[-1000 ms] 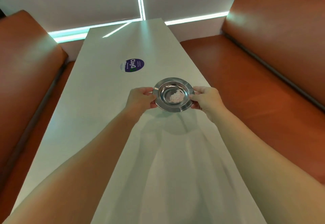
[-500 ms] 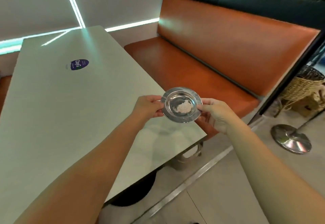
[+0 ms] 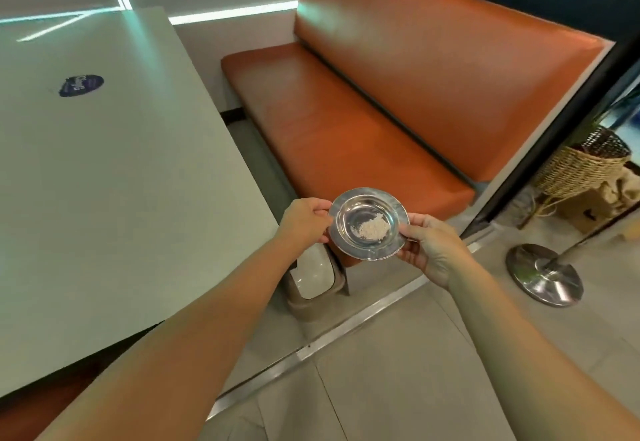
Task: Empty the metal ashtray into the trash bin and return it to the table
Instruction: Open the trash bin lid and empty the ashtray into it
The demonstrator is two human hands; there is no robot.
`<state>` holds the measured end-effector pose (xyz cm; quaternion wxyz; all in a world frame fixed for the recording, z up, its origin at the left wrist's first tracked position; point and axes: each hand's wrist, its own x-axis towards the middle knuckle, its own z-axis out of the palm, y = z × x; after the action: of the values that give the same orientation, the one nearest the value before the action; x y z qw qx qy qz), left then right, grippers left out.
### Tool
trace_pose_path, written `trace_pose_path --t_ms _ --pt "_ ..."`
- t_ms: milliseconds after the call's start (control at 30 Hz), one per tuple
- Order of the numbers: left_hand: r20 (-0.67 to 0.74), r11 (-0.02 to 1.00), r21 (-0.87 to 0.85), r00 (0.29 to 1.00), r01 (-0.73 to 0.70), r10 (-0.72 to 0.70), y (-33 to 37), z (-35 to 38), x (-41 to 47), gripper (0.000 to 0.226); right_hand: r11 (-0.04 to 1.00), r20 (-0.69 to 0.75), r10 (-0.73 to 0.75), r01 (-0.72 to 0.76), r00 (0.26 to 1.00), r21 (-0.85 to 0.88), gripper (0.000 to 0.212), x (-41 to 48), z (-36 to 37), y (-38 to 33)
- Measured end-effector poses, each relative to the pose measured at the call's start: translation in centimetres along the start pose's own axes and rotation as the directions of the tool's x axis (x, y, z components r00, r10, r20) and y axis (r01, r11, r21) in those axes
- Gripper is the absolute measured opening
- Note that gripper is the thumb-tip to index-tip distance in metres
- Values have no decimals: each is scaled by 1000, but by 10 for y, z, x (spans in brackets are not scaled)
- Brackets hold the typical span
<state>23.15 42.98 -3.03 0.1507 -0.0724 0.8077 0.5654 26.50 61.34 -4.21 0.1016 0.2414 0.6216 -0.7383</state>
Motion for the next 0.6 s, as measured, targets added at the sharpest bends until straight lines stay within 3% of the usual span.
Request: trace_pose_path --t_ms 167,267,367,600 --pt "-236 997 -1 969 -81 78 -22 42 37 37 998 55 20 -16 998 -65 24 53 -32 23" --pt "-349 985 26 921 -173 171 -55 70 46 31 996 38 78 -76 996 -47 14 83 -46 60" --pt "-336 974 83 914 -212 227 -97 92 61 31 989 8 140 -139 990 -41 14 112 -52 104" --pt "-212 882 468 962 -56 173 -205 84 133 33 970 -6 223 -222 975 -98 18 186 -37 200"
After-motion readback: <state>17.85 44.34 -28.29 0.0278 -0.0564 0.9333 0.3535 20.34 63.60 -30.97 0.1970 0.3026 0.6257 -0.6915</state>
